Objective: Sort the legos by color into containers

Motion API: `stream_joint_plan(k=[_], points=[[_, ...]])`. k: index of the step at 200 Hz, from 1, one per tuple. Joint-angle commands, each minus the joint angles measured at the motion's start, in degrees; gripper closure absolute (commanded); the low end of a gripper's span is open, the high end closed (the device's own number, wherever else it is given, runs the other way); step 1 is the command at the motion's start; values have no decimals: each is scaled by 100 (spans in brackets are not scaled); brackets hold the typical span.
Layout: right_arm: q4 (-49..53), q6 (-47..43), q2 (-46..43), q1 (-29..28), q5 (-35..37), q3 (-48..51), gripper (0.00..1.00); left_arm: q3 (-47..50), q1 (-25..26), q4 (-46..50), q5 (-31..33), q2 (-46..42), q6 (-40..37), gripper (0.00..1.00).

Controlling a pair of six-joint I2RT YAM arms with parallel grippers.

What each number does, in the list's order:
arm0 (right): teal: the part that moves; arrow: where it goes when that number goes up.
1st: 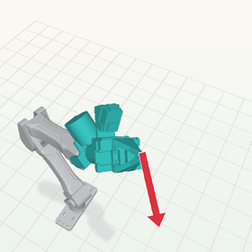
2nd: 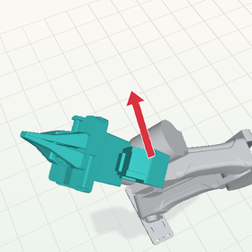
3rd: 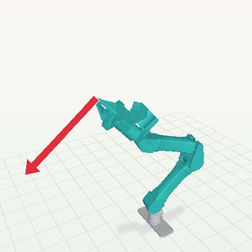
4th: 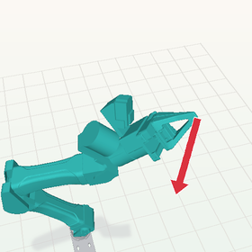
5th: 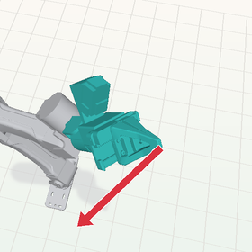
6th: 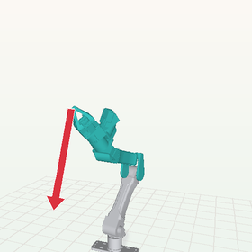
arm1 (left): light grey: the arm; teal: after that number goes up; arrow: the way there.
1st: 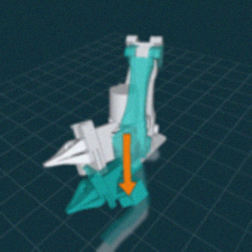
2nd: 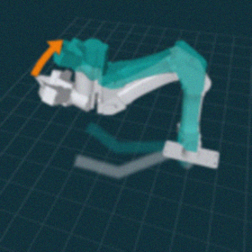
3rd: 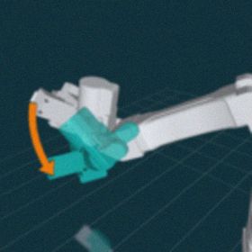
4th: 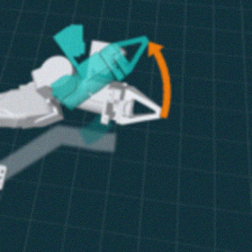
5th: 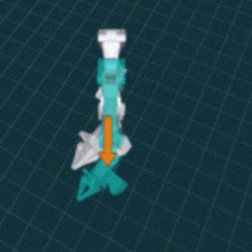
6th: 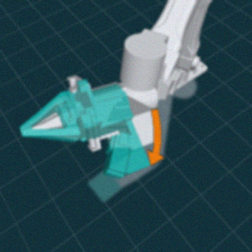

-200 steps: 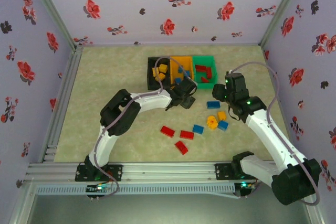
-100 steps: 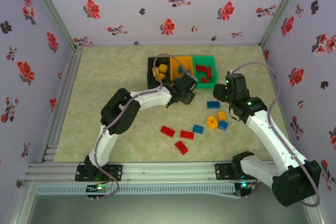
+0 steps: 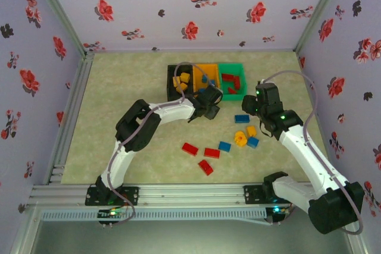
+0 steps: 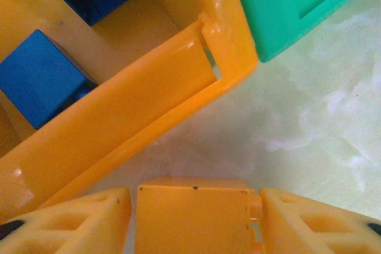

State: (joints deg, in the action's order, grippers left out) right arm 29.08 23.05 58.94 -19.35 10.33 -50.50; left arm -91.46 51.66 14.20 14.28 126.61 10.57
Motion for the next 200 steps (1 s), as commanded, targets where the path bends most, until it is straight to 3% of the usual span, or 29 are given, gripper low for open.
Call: stream_joint_plan(k=[1,21,93,147,200], points=[[80,38,-79,41,125,40,48,-130,-50,81,-89,160,95,44],[80,42,-93,46,113,49,48,-122,-51,87,-92,181,114,45],[89,37,-160,45,150,84,48,-45,-41,422,-207,-231,162,66],[56,33,-233,39,156,185,48,293,-33,1118,-227,-1441,333,68],[-103,104,-216,41,1,328,49,-117,-182,1673,35,-2019,171,67]])
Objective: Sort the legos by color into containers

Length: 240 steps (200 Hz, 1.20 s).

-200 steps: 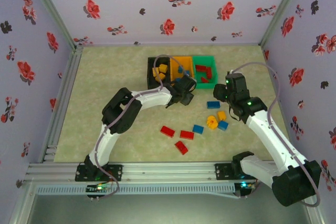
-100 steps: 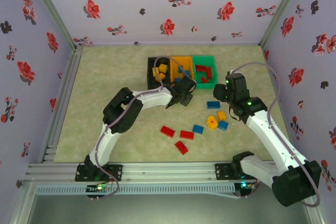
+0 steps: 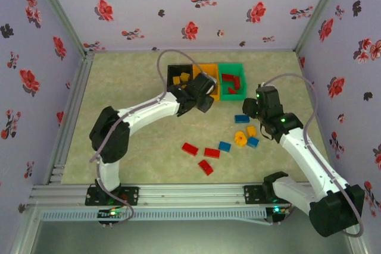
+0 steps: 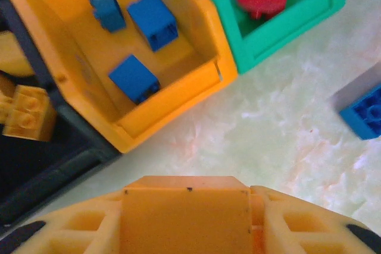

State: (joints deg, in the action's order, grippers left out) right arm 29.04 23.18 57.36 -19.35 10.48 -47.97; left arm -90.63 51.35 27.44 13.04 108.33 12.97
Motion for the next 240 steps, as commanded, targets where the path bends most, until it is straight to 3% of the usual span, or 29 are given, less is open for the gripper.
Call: stream_joint_plan(k=[1,80,112,129,147,163,240], points=[[-99,91,-54,43,-17,76,49,-191,-160,331,162,-195,-73,67],[-229,171,-52,7,-351,234,50,-715,-1480,27,-369,519,68,70],[-219,192,-51,-42,-312,270,50,-1073,-1723,179,-504,856,151,69],[-197,192,-62,-53,-293,265,49,-1151,-1742,214,-529,923,171,61],[-197,203,-60,-57,-300,253,49,-1172,-1747,209,-539,944,194,45],[-172,205,-67,-70,-291,226,49,-1194,-1762,235,-540,936,223,40],[-91,202,-70,-136,-231,195,49,-980,-1776,259,-547,577,249,35]])
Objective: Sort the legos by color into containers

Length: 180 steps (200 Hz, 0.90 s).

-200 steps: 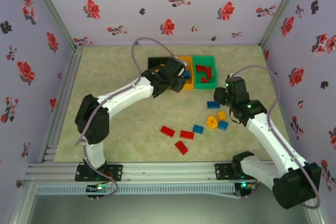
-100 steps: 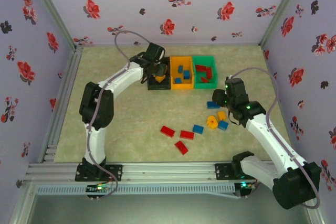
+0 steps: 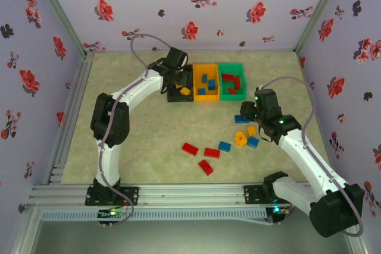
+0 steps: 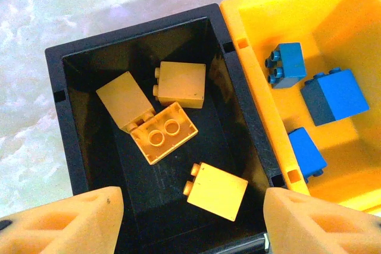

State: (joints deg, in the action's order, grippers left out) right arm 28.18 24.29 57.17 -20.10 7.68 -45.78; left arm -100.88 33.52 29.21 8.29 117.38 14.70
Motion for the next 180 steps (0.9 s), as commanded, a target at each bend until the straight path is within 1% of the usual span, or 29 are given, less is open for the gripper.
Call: stream_joint_plan(k=[1,34,49,70,92,114,132,151,168,180], points=[[-1,92,-49,-59,53,-21,49,57,7,79,-73,-338,77,35],[75,109,-25,-130,162,112,49,401,10,12,-240,-688,112,34],[-6,138,4,-169,156,281,48,726,14,-125,-468,-918,138,34],[-99,189,151,-194,150,401,47,1382,48,-552,-843,-1322,109,34],[-172,197,367,-271,227,473,42,1976,150,-818,-942,-1769,-16,34],[-215,160,662,-307,234,474,38,2539,270,-1050,-1045,-2279,-151,33],[-277,79,946,-311,237,460,32,2924,368,-1186,-1189,-2647,-243,33],[-341,11,1265,-311,290,396,31,3210,476,-1259,-1401,-2911,-349,32],[-414,-60,1505,-311,303,323,28,3471,626,-1252,-1418,-3101,-538,32],[-445,-108,1703,-311,330,253,24,3640,727,-1276,-1441,-3221,-606,31]])
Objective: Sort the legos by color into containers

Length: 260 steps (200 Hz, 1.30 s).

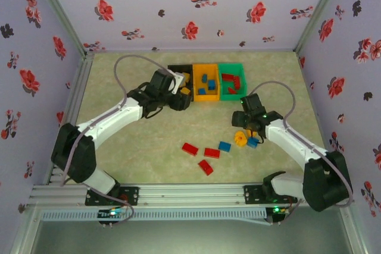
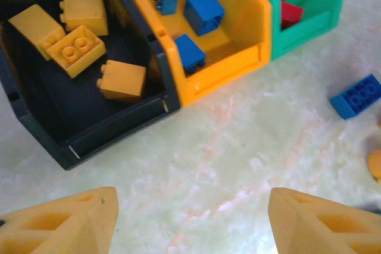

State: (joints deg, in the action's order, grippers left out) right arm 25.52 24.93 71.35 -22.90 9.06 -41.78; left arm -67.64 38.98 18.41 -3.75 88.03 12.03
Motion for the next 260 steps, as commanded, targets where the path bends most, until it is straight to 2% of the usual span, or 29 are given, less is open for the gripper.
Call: stream_joint_plan(k=[1,57,126,205,260], points=[[-178,-167,301,-31,219,-155,23,327,185,-197,-239,-295,-345,31],[-154,-309,1325,103,285,-662,16,636,460,110,-268,-653,-440,30],[-291,-433,1808,368,107,-888,15,1346,760,-628,-399,-1108,148,29],[-493,-498,2150,393,-195,-987,26,1231,782,-455,-532,-1514,41,28],[-469,-550,2230,394,-214,-1092,41,1322,760,-344,-359,-1683,-25,27]])
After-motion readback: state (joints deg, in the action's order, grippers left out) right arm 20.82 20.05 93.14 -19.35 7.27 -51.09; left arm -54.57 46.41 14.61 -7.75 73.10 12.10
